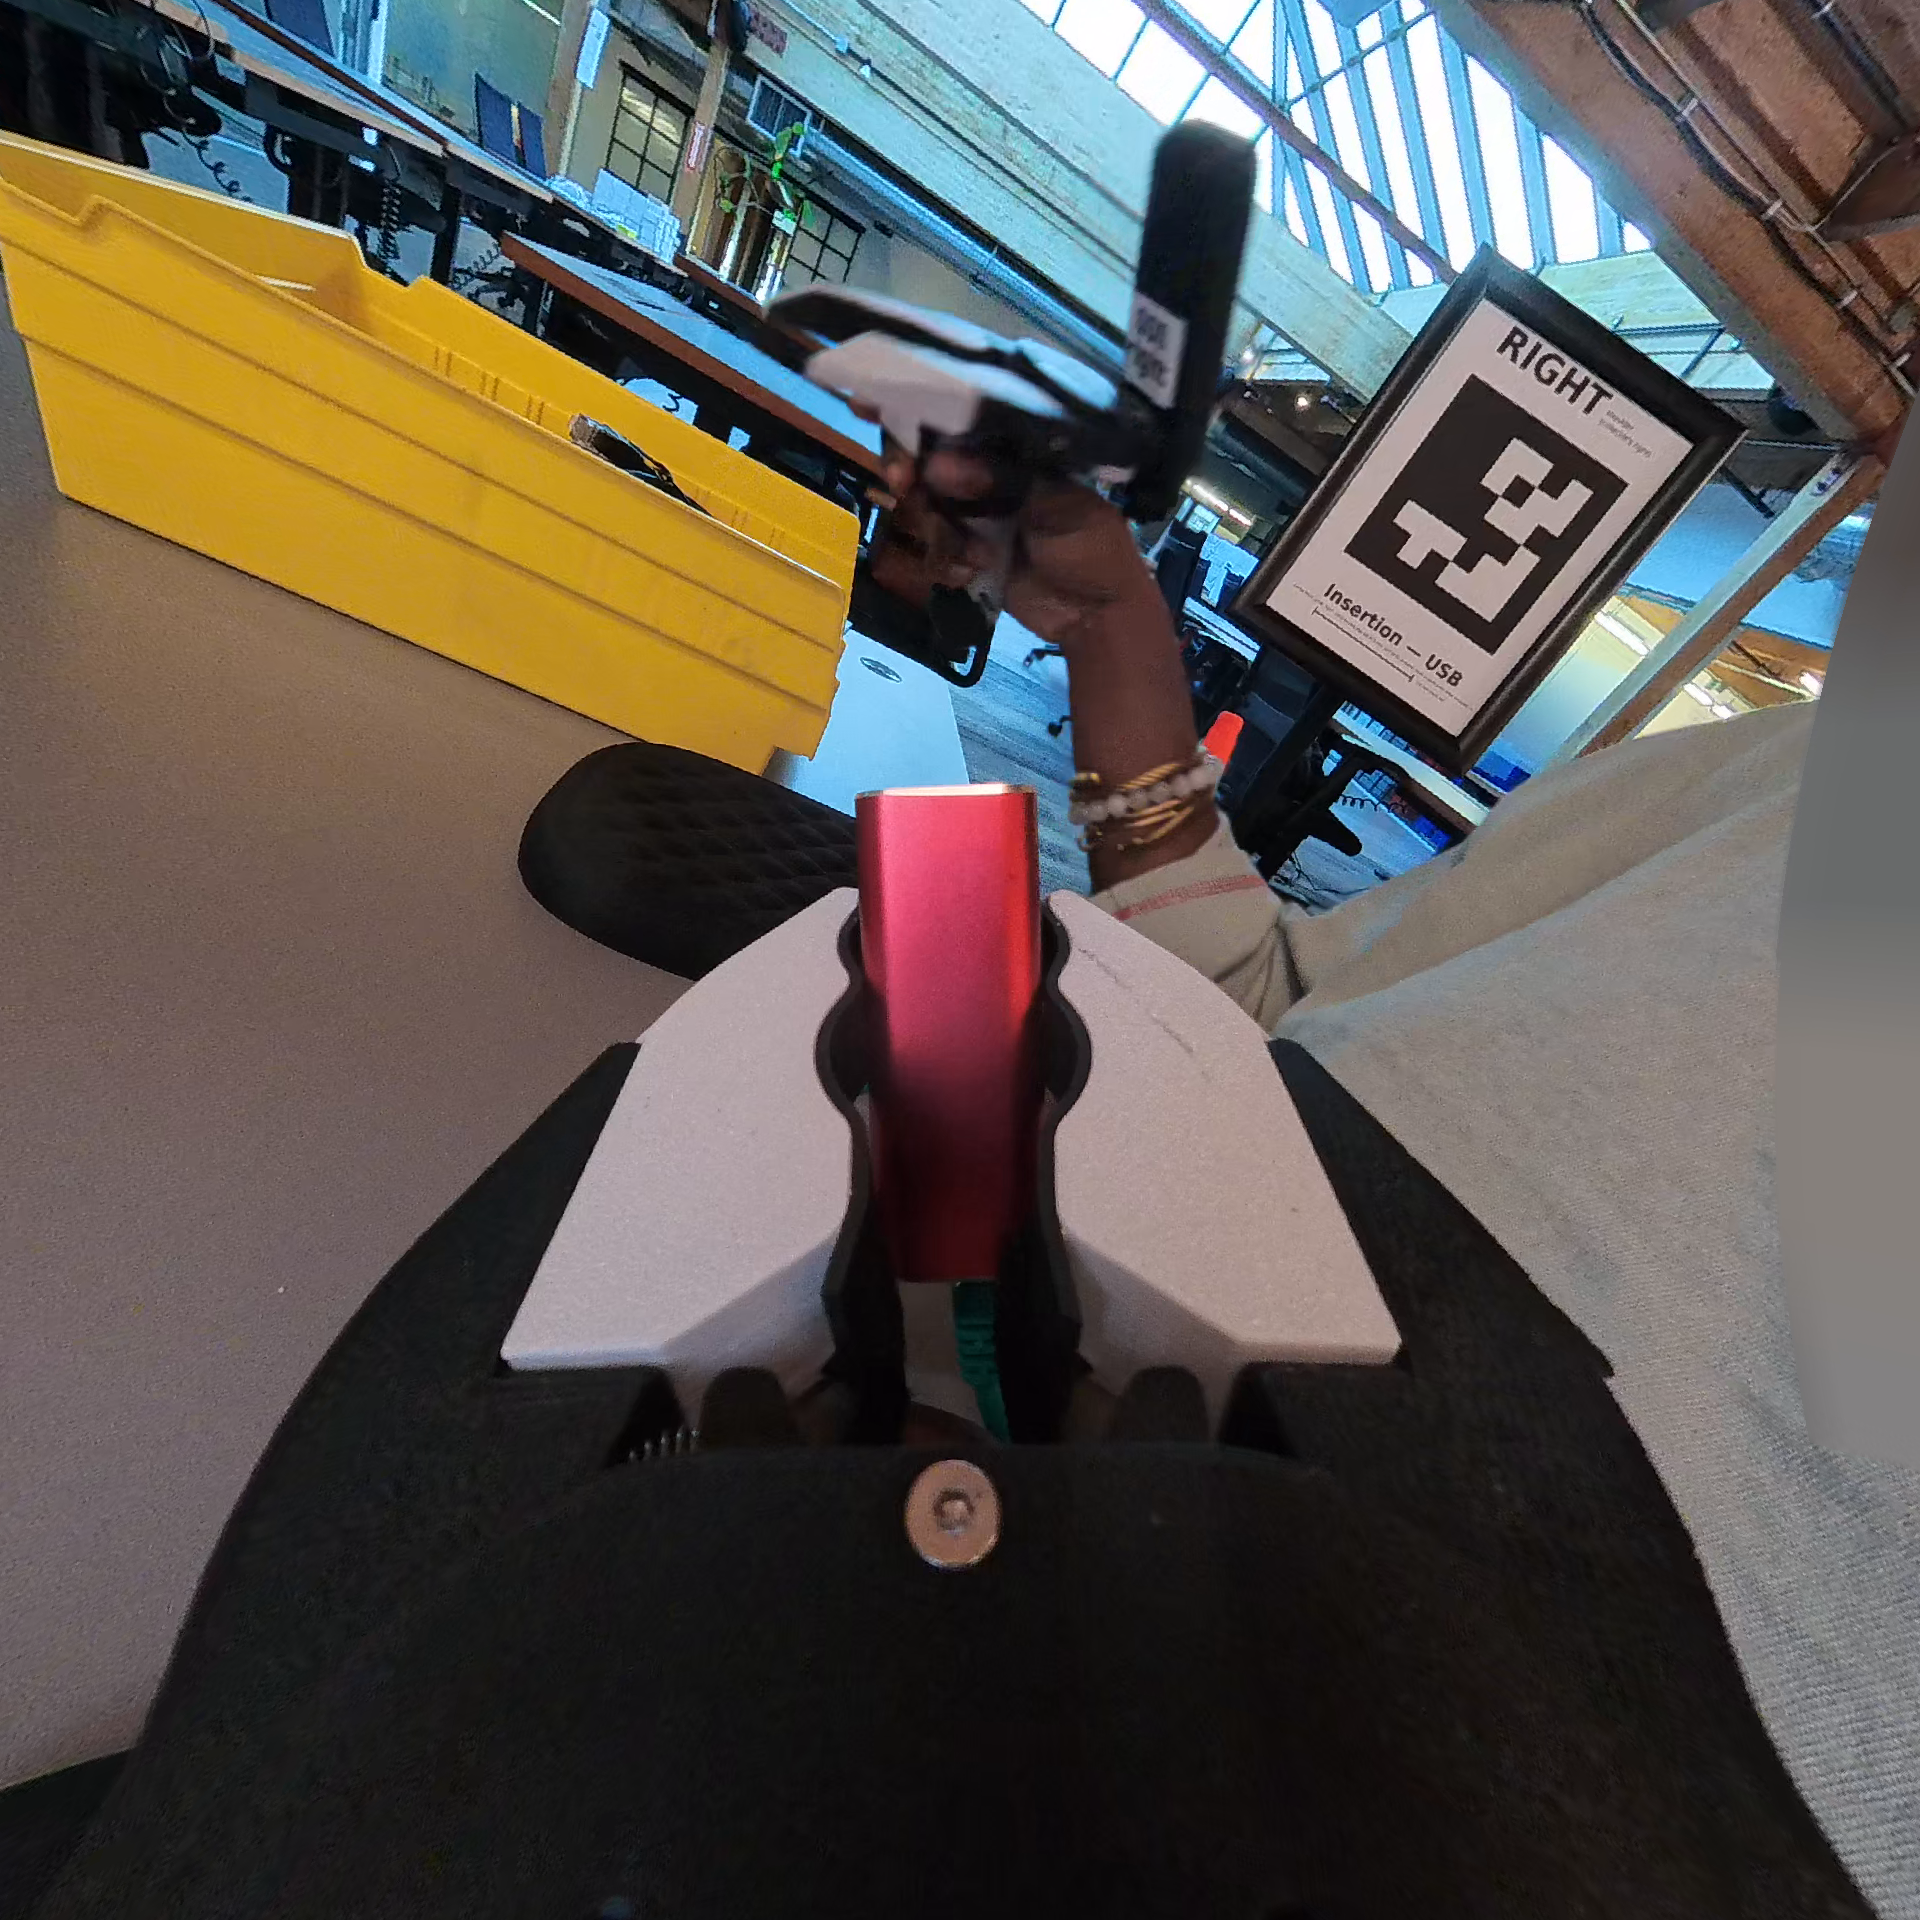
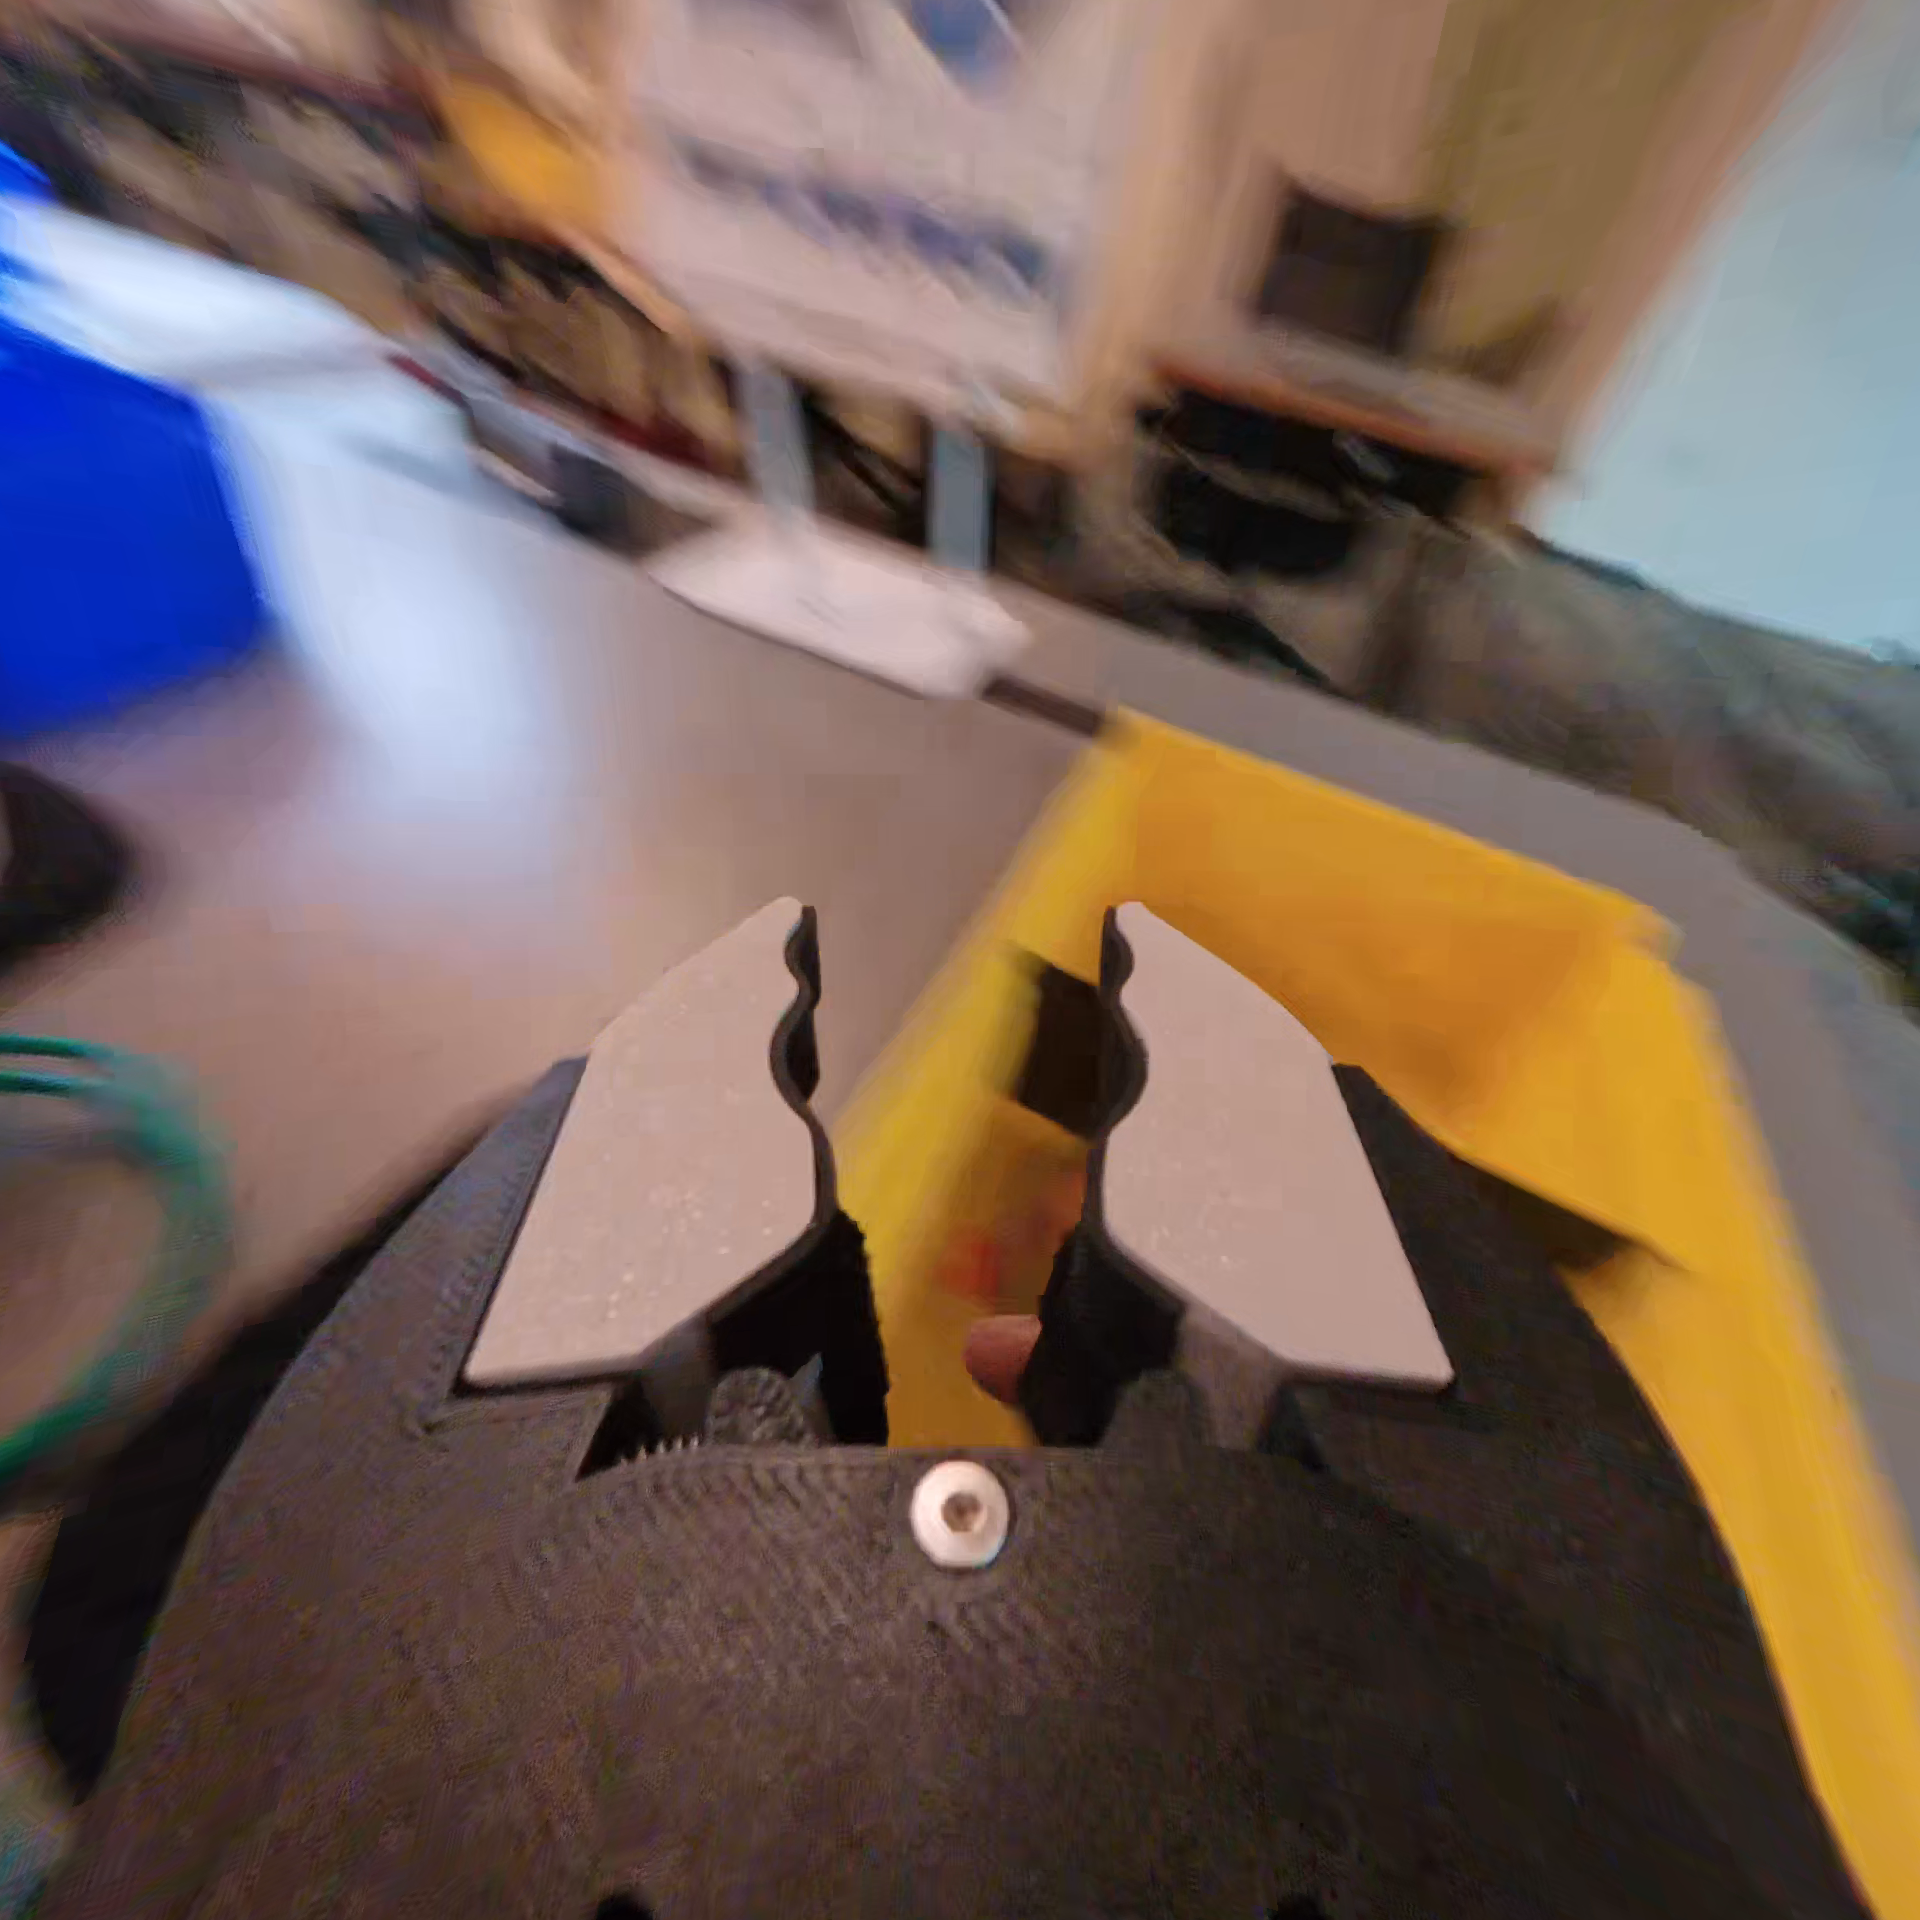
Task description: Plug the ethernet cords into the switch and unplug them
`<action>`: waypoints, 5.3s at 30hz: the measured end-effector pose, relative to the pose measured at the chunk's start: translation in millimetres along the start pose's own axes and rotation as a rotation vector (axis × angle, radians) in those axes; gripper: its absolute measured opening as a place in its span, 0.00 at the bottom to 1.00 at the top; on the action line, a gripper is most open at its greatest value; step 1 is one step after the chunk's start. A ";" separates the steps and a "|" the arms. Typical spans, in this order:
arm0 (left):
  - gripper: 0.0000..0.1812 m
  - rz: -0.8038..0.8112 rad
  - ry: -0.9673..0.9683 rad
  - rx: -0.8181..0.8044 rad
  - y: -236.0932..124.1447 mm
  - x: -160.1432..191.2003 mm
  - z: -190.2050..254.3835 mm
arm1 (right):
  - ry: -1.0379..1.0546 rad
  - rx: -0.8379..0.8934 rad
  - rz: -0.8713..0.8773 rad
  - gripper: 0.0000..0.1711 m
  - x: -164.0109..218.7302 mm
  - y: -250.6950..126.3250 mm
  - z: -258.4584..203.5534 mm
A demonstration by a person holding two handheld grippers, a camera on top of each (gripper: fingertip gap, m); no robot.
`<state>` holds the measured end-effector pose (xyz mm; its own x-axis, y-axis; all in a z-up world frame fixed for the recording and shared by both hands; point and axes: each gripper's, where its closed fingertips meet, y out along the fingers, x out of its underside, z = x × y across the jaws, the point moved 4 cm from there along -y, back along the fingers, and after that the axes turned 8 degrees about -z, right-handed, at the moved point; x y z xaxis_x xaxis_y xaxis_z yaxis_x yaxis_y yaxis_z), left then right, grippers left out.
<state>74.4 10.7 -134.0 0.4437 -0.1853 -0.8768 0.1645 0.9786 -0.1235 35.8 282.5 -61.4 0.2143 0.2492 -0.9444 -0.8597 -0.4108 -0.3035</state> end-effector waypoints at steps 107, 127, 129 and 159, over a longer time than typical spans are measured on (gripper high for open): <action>0.16 0.345 0.162 0.010 1.1 -29.4 28.6 | 0.214 -1.090 0.396 0.09 -18.4 44.4 -199.7; 0.16 0.168 0.536 -0.120 0.6 -19.8 51.0 | -0.098 -1.031 0.492 0.08 -23.2 12.9 -197.0; 0.16 0.149 0.544 -0.131 1.4 -18.3 49.8 | -0.127 -1.018 0.465 0.09 -21.1 15.2 -200.0; 0.16 0.095 0.526 -0.189 6.6 -11.2 36.5 | -0.354 -0.835 0.372 0.11 -9.7 24.3 -201.2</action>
<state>102.7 16.0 -108.0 -0.0576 -0.0734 -0.9956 -0.0363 0.9968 -0.0714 106.1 93.7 -85.0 -0.2729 0.1710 -0.9467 -0.2108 -0.9708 -0.1146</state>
